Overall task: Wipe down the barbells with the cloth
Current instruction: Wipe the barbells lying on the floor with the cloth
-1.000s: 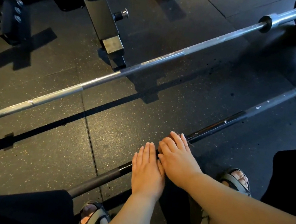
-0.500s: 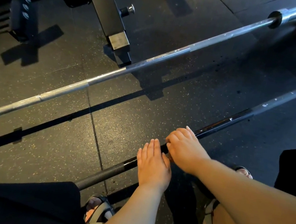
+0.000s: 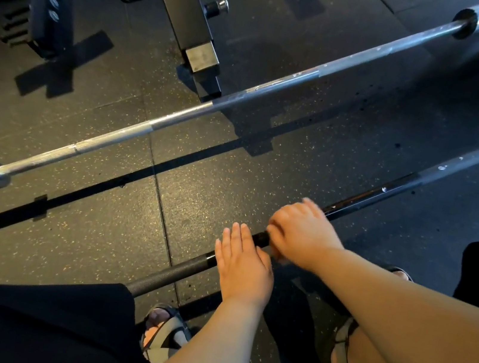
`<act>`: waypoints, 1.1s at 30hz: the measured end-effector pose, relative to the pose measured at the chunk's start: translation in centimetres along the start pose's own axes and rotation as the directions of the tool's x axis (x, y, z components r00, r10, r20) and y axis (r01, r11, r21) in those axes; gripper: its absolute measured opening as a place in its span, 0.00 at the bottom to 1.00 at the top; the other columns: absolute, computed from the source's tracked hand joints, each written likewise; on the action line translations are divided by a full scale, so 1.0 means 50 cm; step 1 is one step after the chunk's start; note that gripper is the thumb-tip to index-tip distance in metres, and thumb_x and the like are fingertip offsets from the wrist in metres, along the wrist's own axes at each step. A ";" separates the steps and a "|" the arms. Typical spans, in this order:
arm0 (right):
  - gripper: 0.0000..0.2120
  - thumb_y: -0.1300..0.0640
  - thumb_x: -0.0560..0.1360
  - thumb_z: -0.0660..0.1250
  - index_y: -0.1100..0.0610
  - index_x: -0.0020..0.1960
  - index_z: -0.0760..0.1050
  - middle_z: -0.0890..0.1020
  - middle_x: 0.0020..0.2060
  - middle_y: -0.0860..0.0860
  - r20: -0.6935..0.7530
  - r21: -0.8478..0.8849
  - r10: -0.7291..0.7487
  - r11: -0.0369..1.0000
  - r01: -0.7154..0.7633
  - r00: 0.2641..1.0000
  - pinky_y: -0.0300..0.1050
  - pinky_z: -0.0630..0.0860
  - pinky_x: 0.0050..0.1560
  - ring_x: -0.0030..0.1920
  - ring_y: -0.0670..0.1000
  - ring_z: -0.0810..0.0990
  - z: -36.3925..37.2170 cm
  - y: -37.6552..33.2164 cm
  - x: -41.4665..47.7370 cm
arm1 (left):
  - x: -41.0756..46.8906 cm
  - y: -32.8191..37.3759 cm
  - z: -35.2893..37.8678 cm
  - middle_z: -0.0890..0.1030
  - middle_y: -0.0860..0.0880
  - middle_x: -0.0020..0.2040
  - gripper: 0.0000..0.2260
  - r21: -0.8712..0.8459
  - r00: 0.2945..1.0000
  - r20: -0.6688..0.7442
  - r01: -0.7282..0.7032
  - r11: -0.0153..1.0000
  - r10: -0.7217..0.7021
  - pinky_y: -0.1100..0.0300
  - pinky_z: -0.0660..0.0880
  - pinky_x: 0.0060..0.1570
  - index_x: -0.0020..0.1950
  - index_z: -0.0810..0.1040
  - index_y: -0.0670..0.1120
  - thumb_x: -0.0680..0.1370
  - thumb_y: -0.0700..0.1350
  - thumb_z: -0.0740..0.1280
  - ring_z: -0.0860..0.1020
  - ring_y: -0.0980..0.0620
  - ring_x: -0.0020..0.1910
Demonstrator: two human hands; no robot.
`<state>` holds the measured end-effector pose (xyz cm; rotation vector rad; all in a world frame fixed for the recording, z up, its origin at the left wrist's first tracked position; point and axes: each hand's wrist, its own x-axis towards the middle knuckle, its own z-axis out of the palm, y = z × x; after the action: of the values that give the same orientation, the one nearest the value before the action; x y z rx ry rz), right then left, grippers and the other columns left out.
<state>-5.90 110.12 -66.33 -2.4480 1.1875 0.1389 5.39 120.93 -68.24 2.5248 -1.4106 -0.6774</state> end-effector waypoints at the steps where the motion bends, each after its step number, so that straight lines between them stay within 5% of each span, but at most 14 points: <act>1: 0.20 0.43 0.84 0.50 0.49 0.65 0.75 0.77 0.64 0.47 -0.057 0.000 0.089 0.996 -0.089 0.994 0.56 0.54 0.80 0.70 0.51 0.70 -0.002 0.023 -0.009 | -0.001 0.003 0.000 0.49 0.46 0.84 0.26 0.007 1.000 0.005 0.002 1.000 -0.002 0.49 0.35 0.79 0.83 0.50 0.44 0.86 0.48 0.50 0.43 0.47 0.83; 4: 0.21 0.47 0.85 0.49 0.52 0.71 0.71 0.72 0.71 0.51 -0.100 -0.043 0.240 0.969 -0.245 0.966 0.62 0.47 0.80 0.78 0.57 0.60 0.007 0.031 -0.030 | -0.001 0.010 0.004 0.52 0.45 0.84 0.26 0.045 1.000 -0.008 -0.010 0.999 0.011 0.46 0.37 0.79 0.83 0.52 0.44 0.86 0.49 0.52 0.46 0.45 0.83; 7: 0.21 0.49 0.85 0.50 0.54 0.74 0.68 0.69 0.74 0.51 -0.008 -0.021 0.139 0.990 -0.139 0.990 0.64 0.43 0.80 0.80 0.58 0.54 0.017 -0.007 -0.022 | -0.002 0.019 0.013 0.60 0.44 0.81 0.26 0.058 0.998 -0.057 -0.020 0.998 0.023 0.41 0.39 0.79 0.82 0.59 0.42 0.84 0.48 0.56 0.52 0.42 0.82; 11: 0.17 0.48 0.85 0.52 0.50 0.70 0.71 0.72 0.69 0.47 -0.019 0.066 -0.045 0.997 0.046 0.999 0.55 0.42 0.80 0.76 0.51 0.62 0.009 0.024 -0.020 | 0.004 0.036 0.014 0.60 0.43 0.81 0.25 0.061 1.000 -0.016 -0.021 0.998 0.022 0.45 0.34 0.77 0.81 0.58 0.41 0.85 0.48 0.54 0.50 0.42 0.82; 13: 0.17 0.47 0.85 0.51 0.48 0.67 0.73 0.74 0.66 0.46 -0.133 0.053 0.048 0.998 -0.041 0.990 0.55 0.45 0.81 0.74 0.51 0.65 0.012 0.057 -0.024 | 0.007 0.046 0.013 0.62 0.42 0.80 0.24 0.028 0.999 -0.023 -0.034 0.999 0.034 0.46 0.35 0.78 0.81 0.61 0.41 0.85 0.47 0.55 0.52 0.42 0.82; 17: 0.19 0.51 0.85 0.50 0.53 0.71 0.71 0.70 0.72 0.51 -0.211 0.124 0.313 0.948 -0.293 0.926 0.60 0.43 0.80 0.81 0.58 0.53 0.020 0.052 -0.036 | 0.015 0.049 0.029 0.69 0.44 0.77 0.22 0.039 0.997 -0.036 -0.066 0.997 0.067 0.44 0.40 0.79 0.78 0.66 0.43 0.84 0.48 0.55 0.57 0.42 0.81; 20: 0.20 0.53 0.85 0.51 0.54 0.74 0.68 0.67 0.75 0.52 -0.150 0.075 0.197 0.979 -0.188 0.969 0.60 0.36 0.79 0.82 0.58 0.49 0.028 0.024 -0.037 | 0.019 0.048 0.038 0.76 0.45 0.71 0.26 0.091 0.992 -0.075 -0.090 0.992 0.097 0.40 0.52 0.79 0.73 0.74 0.43 0.81 0.51 0.49 0.67 0.42 0.77; 24: 0.20 0.53 0.86 0.50 0.53 0.75 0.68 0.69 0.74 0.49 -0.113 0.057 0.016 0.998 -0.010 0.993 0.52 0.33 0.77 0.81 0.54 0.54 0.022 0.063 -0.031 | 0.034 0.056 0.048 0.81 0.46 0.65 0.25 0.152 0.988 -0.081 -0.116 0.982 0.129 0.42 0.51 0.75 0.67 0.79 0.44 0.80 0.52 0.50 0.73 0.42 0.72; 29: 0.22 0.50 0.85 0.47 0.53 0.70 0.73 0.73 0.70 0.50 -0.261 0.194 0.319 0.942 -0.274 0.911 0.59 0.44 0.80 0.80 0.57 0.57 0.032 0.087 -0.040 | 0.072 0.099 0.062 0.84 0.49 0.60 0.23 0.200 0.985 -0.028 -0.163 0.966 0.172 0.43 0.55 0.71 0.61 0.84 0.46 0.80 0.52 0.52 0.78 0.44 0.68; 33: 0.30 0.44 0.82 0.43 0.55 0.70 0.75 0.75 0.70 0.50 -0.182 0.113 0.167 0.982 -0.148 0.969 0.59 0.35 0.79 0.80 0.58 0.57 0.026 0.075 -0.031 | 0.074 0.110 0.075 0.84 0.48 0.60 0.23 0.243 0.983 -0.020 -0.170 0.955 0.180 0.41 0.59 0.68 0.59 0.84 0.46 0.78 0.52 0.53 0.78 0.44 0.67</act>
<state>-9.64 109.72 -68.29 -2.3203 1.4359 -0.1103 1.09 115.14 -70.69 2.5262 -1.7721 -0.4420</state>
